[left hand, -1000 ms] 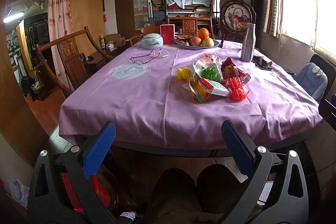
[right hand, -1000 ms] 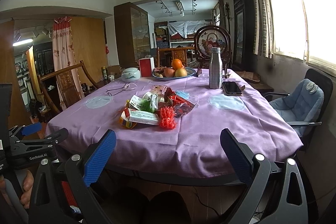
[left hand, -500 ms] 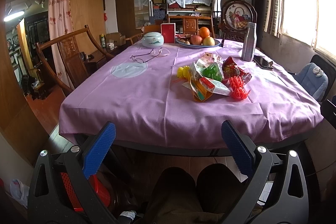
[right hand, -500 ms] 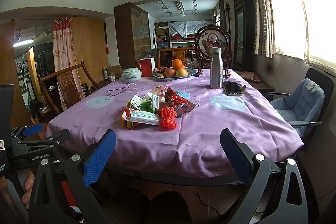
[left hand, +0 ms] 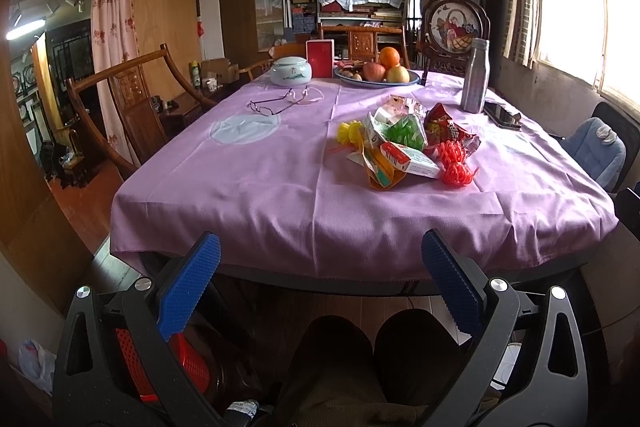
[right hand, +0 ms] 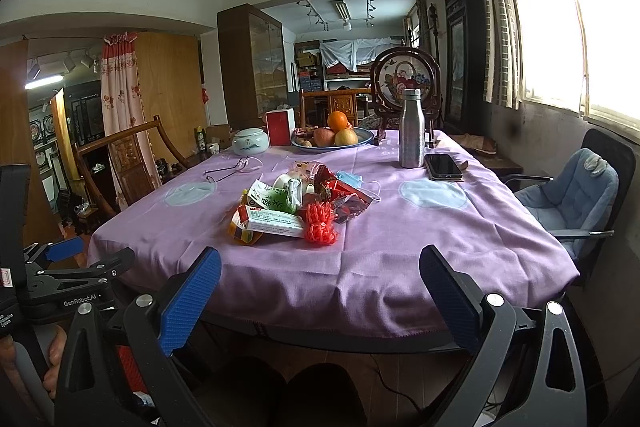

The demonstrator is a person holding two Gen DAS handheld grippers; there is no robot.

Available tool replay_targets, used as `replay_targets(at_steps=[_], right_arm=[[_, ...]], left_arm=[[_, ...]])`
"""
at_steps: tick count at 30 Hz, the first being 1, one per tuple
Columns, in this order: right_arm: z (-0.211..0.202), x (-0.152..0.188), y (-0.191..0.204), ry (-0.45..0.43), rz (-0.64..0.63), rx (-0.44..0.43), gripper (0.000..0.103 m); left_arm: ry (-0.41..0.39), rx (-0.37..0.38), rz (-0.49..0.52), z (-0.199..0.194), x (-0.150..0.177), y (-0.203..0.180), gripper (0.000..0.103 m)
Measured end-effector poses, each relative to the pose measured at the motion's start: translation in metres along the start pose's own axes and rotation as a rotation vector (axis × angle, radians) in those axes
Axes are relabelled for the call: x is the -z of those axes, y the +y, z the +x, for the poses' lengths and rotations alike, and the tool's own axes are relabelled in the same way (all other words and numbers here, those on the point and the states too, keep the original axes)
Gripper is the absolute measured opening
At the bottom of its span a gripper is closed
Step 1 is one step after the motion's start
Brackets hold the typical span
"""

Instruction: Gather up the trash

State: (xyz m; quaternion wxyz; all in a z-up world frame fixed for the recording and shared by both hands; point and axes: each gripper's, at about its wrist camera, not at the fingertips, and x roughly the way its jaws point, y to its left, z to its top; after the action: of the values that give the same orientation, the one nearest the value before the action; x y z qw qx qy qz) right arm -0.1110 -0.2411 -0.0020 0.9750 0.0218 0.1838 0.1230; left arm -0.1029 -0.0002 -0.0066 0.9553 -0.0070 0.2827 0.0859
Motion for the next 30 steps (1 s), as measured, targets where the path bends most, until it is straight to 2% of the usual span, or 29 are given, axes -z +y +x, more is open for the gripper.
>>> replay_targets(at_steps=[12, 20, 30], right_arm=[[0.005, 0.006, -0.004, 0.029, 0.022, -0.002, 0.097], [0.010, 0.006, -0.010, 0.024, 0.082, -0.023, 0.097], [0.046, 0.013, -0.018, 0.085, 0.091, -0.025, 0.097]], left_arm=[[0.031, -0.003, 0.007, 0.011, 0.002, -0.004, 0.097], [0.055, -0.004, 0.007, 0.019, 0.003, -0.004, 0.097], [0.119, -0.011, -0.007, 0.049, 0.009, 0.006, 0.097]])
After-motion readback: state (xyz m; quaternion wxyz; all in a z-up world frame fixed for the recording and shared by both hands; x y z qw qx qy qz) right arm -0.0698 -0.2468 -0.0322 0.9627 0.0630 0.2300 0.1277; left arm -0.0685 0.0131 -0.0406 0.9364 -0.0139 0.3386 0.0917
